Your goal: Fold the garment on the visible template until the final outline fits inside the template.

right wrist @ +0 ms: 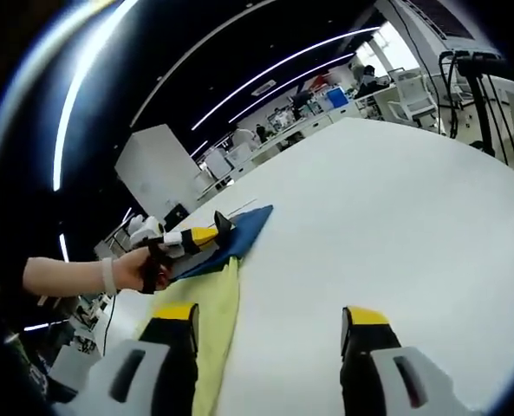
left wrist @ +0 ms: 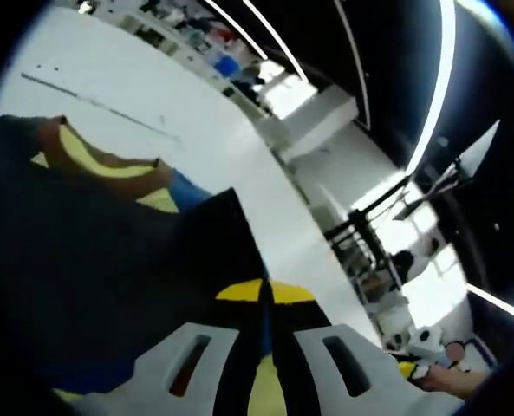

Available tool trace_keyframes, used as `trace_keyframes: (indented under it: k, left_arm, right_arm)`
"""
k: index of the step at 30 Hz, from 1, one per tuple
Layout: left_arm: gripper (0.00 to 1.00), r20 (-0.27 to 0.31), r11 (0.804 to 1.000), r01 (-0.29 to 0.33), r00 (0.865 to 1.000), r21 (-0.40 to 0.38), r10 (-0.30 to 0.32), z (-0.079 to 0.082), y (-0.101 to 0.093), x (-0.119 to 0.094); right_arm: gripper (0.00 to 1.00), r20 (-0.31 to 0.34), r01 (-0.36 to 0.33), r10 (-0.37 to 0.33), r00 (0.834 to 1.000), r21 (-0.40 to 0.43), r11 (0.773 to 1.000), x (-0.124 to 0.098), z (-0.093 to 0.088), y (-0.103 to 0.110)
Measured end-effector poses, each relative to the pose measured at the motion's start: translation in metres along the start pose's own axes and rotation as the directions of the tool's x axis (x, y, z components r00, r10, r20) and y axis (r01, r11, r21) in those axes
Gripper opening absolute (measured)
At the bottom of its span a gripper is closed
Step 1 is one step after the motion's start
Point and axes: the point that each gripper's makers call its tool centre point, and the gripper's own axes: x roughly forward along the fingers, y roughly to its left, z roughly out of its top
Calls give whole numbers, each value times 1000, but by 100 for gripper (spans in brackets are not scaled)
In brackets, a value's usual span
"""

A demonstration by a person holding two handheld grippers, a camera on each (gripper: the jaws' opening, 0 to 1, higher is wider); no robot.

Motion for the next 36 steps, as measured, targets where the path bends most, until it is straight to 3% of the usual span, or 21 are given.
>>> trace_keyframes:
  k: [4, 10, 12, 17, 20, 29, 36]
  left_arm:
    - [0, -17, 996, 9, 1000, 93, -8, -3, -4, 2]
    - [22, -17, 980, 32, 999, 194, -29, -2, -13, 0]
    - [29, -6, 967, 36, 999, 254, -36, 2, -13, -2]
    - [40, -28, 949, 56, 998, 309, -50, -2, -22, -14]
    - [50, -20, 939, 54, 999, 340, -50, 1, -25, -24]
    - [63, -31, 916, 46, 999, 399, -37, 3, -19, -49]
    - [64, -4, 923, 12, 1000, 385, -11, 5, -12, -77]
  right_arm:
    - [69, -1, -2, 2, 1000, -19, 1000, 2, 1, 2]
    - [70, 1, -10, 10, 1000, -19, 1000, 7, 4, 5]
    - [71, 1, -19, 19, 1000, -24, 1000, 9, 5, 8]
    - [77, -11, -42, 42, 999, -73, 996, 13, 7, 18]
    - [81, -10, -54, 54, 999, -83, 995, 15, 10, 23]
    - [86, -20, -80, 78, 997, -119, 990, 23, 16, 35]
    - [85, -27, -105, 103, 994, -124, 987, 27, 17, 45]
